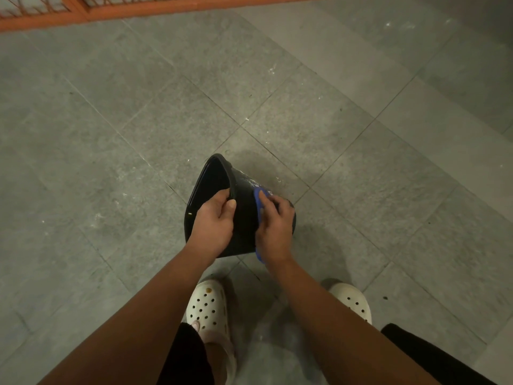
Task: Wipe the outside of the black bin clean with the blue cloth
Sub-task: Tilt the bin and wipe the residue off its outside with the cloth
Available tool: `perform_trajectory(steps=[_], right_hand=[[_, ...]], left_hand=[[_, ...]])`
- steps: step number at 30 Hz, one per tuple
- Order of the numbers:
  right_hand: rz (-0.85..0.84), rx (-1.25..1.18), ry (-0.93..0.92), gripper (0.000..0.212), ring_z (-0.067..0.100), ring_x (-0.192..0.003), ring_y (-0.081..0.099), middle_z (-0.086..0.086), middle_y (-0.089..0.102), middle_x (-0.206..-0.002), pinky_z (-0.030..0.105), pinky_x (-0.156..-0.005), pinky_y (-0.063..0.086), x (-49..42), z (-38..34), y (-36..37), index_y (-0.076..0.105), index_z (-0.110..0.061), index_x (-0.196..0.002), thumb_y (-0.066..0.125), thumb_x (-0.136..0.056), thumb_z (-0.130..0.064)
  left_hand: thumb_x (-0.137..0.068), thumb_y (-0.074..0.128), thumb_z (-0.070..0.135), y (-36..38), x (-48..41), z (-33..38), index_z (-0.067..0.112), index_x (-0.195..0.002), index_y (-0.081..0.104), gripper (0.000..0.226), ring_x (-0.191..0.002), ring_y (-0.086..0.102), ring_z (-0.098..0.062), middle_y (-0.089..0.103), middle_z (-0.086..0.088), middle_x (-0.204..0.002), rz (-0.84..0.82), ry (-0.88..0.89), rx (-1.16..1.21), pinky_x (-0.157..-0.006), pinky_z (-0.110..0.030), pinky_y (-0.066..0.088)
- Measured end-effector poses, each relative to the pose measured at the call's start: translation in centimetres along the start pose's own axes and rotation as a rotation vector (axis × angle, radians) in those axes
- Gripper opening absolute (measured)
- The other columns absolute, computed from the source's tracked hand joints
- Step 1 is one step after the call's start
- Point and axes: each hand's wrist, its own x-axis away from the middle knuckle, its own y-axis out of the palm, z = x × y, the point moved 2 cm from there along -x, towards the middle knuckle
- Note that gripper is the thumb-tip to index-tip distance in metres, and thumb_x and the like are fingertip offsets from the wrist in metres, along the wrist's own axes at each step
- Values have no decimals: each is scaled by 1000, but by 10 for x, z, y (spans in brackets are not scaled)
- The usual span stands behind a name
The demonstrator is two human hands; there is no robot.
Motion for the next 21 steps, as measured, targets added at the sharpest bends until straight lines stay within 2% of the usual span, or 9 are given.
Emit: perform_trajectory(steps=[4,7,10,13,16,19,21], right_hand=[[43,-49,-94,36,29,-99,53,18,60,-109,22,-92,37,7,-15,4,64,-2,-112,60,-79,9],[-5,-22,-124,39,33,-103,54,19,61,-113,29,-96,42,-2,-14,6,62,-3,-116,60,-79,8],[-45,37,19,39,30,-118,47,16,55,-127,40,-102,42,1,0,5,53,-5,-127,54,-89,-2],[-20,74,32,39,30,-115,50,15,57,-125,39,-101,44,9,0,4,54,-4,-125,56,-86,0],[-8,57,-52,44,32,-107,55,17,62,-116,32,-96,43,7,-6,5,60,-2,-119,62,-77,9],[-105,140,-84,56,30,-115,49,13,57,-125,30,-100,37,-6,-2,7,52,-8,-128,59,-76,10],[-162,212,-30,58,26,-122,41,9,51,-133,29,-104,33,-10,8,8,45,-13,-135,54,-81,6]], left_hand=[[-100,40,21,-3,-5,-2,21,-117,54,22,-100,61,-19,64,-4,-105,-20,-9,10,-92,-48,50],[-100,40,22,-2,-4,-4,18,-114,51,19,-95,60,-17,62,-3,-99,26,15,-50,-87,-44,51],[-100,37,25,1,-5,-6,19,-114,48,18,-93,58,-14,58,3,-94,57,34,-128,-82,-39,51],[-101,37,25,0,-8,-8,19,-117,48,20,-88,56,-10,56,5,-92,56,38,-167,-80,-35,49],[-100,38,22,0,-8,-9,17,-115,47,17,-80,55,-2,53,12,-84,65,73,-197,-68,-22,43],[-100,38,23,0,-6,-13,18,-114,46,17,-80,54,-2,54,10,-86,92,54,-185,-65,-19,40],[-101,36,25,0,-5,-14,19,-115,45,18,-82,52,-1,52,10,-88,110,35,-179,-67,-22,40]])
